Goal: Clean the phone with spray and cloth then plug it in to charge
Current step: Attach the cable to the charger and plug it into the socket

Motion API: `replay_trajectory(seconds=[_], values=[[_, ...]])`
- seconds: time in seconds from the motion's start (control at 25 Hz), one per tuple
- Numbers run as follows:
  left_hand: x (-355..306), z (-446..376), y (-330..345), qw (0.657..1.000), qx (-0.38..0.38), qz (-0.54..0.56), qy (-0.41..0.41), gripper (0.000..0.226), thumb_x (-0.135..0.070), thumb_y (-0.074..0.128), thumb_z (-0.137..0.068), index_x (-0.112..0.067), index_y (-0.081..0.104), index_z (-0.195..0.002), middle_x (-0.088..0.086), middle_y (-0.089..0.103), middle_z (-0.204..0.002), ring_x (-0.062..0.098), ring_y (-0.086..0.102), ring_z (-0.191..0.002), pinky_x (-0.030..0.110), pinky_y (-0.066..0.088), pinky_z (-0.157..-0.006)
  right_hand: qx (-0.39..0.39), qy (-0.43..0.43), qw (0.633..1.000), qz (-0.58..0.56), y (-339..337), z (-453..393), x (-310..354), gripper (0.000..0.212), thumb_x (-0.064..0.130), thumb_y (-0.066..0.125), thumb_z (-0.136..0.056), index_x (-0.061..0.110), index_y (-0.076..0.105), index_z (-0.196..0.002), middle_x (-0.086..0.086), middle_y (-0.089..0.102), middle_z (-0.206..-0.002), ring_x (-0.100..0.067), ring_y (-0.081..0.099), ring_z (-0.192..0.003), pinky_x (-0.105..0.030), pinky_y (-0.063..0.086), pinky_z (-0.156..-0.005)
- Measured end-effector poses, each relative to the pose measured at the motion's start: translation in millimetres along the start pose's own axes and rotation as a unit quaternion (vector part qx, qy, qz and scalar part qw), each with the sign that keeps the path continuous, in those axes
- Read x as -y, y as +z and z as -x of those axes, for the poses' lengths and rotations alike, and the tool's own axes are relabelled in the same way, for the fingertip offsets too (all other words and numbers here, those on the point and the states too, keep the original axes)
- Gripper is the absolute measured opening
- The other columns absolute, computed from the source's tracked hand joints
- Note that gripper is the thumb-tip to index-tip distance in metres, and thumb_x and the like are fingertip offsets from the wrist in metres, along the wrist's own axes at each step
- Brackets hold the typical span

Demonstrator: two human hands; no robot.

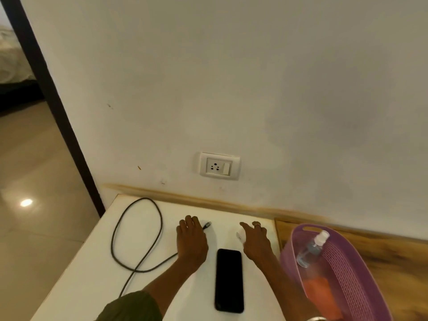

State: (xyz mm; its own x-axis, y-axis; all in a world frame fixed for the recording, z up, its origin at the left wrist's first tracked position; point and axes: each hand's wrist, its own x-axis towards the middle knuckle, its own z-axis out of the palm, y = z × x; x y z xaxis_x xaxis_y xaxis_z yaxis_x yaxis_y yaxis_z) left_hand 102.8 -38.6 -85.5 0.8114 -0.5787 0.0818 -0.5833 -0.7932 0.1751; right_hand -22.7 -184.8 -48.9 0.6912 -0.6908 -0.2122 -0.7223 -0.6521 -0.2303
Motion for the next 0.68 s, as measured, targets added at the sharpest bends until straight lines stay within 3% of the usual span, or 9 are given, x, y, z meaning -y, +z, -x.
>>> replay_trajectory(seconds=[0.08, 0.24, 0.36, 0.48, 0.6, 0.68], values=[[16, -11, 7, 0.999, 0.032, 0.011, 0.006, 0.036, -0.028, 0.044, -0.100, -0.010, 0.044, -0.130, 0.009, 0.048, -0.128, 0.027, 0.049, -0.112, 0.036, 0.042, -0.096, 0.016, -0.004, 1.000, 0.005, 13, -11, -3, 0.069, -0.001, 0.052, -0.084, 0.031, 0.037, -0.144, -0.008, 0.035, -0.144, -0.028, 0.042, -0.128, -0.036, 0.047, -0.095], [15, -10, 5, 0.996, 0.048, 0.065, 0.046, 0.036, 0.000, 0.041, -0.087, -0.011, 0.048, -0.121, 0.005, 0.052, -0.117, 0.022, 0.051, -0.101, 0.031, 0.045, -0.085, -0.021, -0.011, 1.000, -0.016, 19, -17, -4, 0.047, 0.005, 0.058, -0.082, 0.028, 0.055, -0.122, -0.004, 0.051, -0.114, -0.023, 0.057, -0.104, -0.031, 0.052, -0.086], [11, -8, -15, 0.982, 0.048, 0.179, 0.027, 0.032, 0.007, 0.038, -0.086, -0.010, 0.046, -0.112, 0.005, 0.048, -0.111, 0.019, 0.051, -0.080, 0.030, 0.043, -0.065, -0.034, -0.013, 0.997, -0.063, 11, -8, 0, 0.045, 0.005, 0.062, -0.081, 0.026, 0.058, -0.120, -0.001, 0.052, -0.108, -0.020, 0.058, -0.095, -0.023, 0.050, -0.075], [9, -6, -45, 0.963, 0.028, 0.265, 0.045, 0.026, 0.007, 0.038, -0.089, -0.010, 0.048, -0.107, 0.003, 0.050, -0.104, 0.023, 0.054, -0.076, 0.033, 0.042, -0.063, -0.058, -0.022, 0.993, -0.099, -11, 7, 9, 0.044, 0.005, 0.062, -0.081, 0.029, 0.060, -0.119, 0.006, 0.049, -0.100, -0.010, 0.050, -0.081, -0.008, 0.033, -0.056], [13, -3, -75, 0.938, -0.010, 0.343, 0.055, 0.020, -0.006, 0.041, -0.099, -0.015, 0.055, -0.109, -0.003, 0.053, -0.103, 0.017, 0.055, -0.083, 0.027, 0.042, -0.068, -0.075, -0.032, 0.989, -0.120, -44, 20, 20, 0.047, 0.009, 0.066, -0.082, 0.028, 0.058, -0.124, 0.002, 0.054, -0.111, -0.012, 0.052, -0.086, -0.015, 0.039, -0.064], [13, 0, -96, 0.923, -0.030, 0.376, 0.074, 0.015, -0.011, 0.046, -0.101, -0.016, 0.060, -0.106, -0.004, 0.056, -0.098, 0.015, 0.054, -0.083, 0.025, 0.041, -0.068, -0.092, -0.050, 0.986, -0.127, -67, 29, 30, 0.048, 0.013, 0.069, -0.081, 0.027, 0.058, -0.126, 0.003, 0.054, -0.108, -0.014, 0.055, -0.089, -0.015, 0.038, -0.063]])
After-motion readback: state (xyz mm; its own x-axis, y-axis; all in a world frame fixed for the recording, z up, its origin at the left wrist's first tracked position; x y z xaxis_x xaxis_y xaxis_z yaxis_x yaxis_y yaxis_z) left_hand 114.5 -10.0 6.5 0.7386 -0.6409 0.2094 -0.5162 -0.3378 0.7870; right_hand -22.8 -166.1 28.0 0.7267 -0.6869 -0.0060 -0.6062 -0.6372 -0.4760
